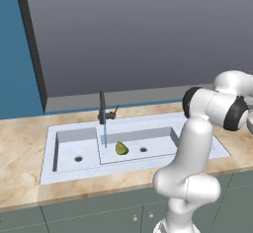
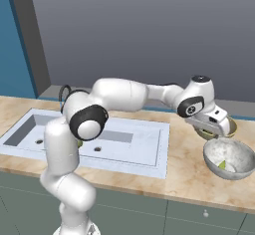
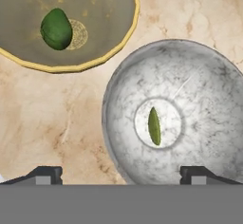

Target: Pick the lemon wedges from the sink and place them in one bowl. Place the avocado in the other bowl. Then turn off the sink faucet.

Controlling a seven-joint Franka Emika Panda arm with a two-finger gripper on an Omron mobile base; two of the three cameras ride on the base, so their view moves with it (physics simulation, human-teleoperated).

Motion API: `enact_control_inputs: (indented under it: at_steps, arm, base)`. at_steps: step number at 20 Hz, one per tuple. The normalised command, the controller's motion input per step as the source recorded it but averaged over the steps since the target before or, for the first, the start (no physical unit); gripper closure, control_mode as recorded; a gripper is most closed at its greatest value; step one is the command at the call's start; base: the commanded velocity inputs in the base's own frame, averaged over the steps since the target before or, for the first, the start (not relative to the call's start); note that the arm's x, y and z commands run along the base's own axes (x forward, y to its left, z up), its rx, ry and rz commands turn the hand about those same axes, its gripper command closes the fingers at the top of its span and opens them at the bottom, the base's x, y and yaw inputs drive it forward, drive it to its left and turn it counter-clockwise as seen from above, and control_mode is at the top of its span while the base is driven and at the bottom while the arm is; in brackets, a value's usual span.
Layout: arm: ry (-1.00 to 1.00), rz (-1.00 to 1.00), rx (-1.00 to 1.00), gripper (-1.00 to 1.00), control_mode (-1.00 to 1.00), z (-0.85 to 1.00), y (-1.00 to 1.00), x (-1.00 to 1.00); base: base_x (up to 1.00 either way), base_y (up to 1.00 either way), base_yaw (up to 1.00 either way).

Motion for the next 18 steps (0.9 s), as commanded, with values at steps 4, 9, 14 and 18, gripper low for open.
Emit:
enact_control_inputs:
  at_steps: [4, 9, 14, 18]
  arm:
    - [0.0, 0.0, 0.0, -1.0, -1.0, 0.0, 0.72, 0.0]
    - [-0.02, 0.0, 0.0, -1.0, -1.0, 0.01, 0.8, -0.01]
    - [-0.02, 0.0, 0.0, -1.0, -1.0, 0.04, 0.84, 0.0]
    - [0.0, 0.03, 0.0, -1.0, -1.0, 0.0, 0.84, 0.0]
  base:
    - [0.0, 0.0, 0.0]
    - [0.0, 0.0, 0.0]
    - [0.0, 0.0, 0.0]
    - [0.0, 0.0, 0.0]
